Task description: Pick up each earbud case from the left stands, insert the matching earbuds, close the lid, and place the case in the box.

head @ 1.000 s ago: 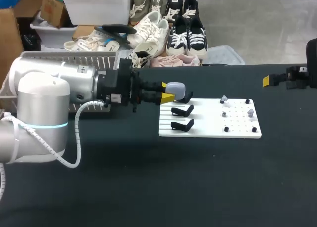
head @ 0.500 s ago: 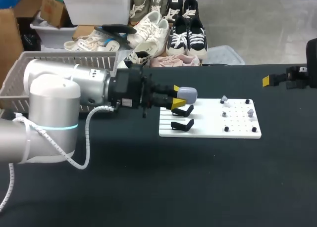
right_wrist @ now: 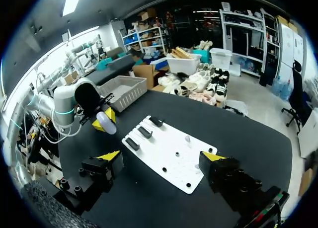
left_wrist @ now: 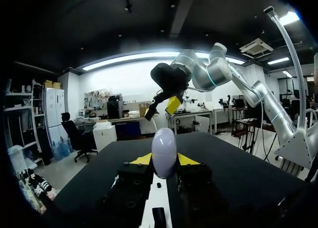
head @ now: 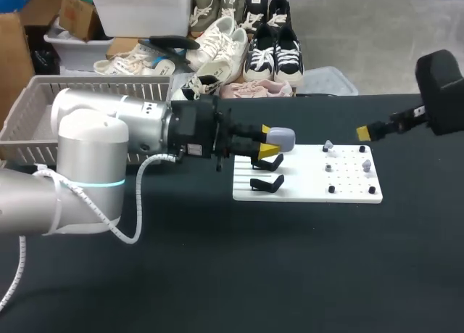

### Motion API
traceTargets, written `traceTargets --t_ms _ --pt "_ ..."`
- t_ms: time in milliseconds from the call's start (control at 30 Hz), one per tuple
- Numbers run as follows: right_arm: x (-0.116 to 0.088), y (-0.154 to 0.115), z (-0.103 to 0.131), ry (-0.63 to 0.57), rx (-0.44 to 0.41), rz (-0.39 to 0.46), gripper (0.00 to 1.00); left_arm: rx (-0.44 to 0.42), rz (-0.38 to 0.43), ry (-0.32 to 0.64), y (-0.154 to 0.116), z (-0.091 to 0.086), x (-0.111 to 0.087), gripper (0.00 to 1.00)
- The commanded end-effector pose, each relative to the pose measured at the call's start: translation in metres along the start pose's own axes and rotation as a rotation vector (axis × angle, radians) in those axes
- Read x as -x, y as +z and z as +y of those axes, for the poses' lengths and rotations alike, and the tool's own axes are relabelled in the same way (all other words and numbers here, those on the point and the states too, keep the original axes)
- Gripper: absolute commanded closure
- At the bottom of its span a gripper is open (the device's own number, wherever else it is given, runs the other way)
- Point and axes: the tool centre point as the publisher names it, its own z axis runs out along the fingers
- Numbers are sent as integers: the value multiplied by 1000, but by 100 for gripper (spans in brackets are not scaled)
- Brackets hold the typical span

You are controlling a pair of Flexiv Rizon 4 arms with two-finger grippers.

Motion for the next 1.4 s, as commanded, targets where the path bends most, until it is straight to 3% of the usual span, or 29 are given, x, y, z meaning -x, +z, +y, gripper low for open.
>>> traceTargets --t_ms 33,433,667,1400 --pt "0 -10 41 -34 -75 20 0 16 -5 -1 2 2 -4 100" --pt "1 16 90 -88 -21 59 0 50 -5 -22 4 2 -11 100" --pt "2 33 105 -91 10 79 0 55 -8 -31 4 2 -13 100" --pt "11 72 98 -60 -7 149 0 54 -2 -40 5 2 -15 100"
